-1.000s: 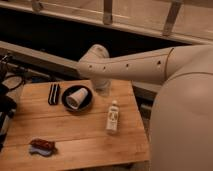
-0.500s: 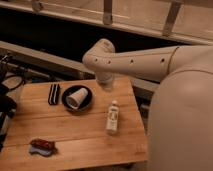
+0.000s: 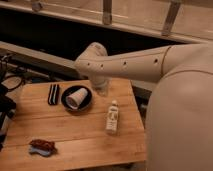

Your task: Move the arm in a circular motion

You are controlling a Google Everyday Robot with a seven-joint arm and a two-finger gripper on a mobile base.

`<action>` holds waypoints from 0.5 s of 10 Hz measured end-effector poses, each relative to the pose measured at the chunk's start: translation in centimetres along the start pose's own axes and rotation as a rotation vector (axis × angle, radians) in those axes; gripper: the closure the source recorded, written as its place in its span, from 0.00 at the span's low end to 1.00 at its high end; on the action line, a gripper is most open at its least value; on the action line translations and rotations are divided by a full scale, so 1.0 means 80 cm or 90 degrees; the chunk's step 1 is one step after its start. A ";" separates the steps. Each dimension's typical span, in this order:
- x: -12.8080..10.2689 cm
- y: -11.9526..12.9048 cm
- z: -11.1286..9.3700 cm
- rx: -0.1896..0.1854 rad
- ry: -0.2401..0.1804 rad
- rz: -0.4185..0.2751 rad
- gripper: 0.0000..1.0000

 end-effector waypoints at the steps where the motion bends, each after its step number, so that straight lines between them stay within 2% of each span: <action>1: 0.007 0.000 0.001 0.003 0.004 0.001 1.00; 3: 0.021 -0.013 0.005 0.007 0.011 0.001 1.00; 5: 0.032 -0.049 0.013 0.008 0.011 -0.010 1.00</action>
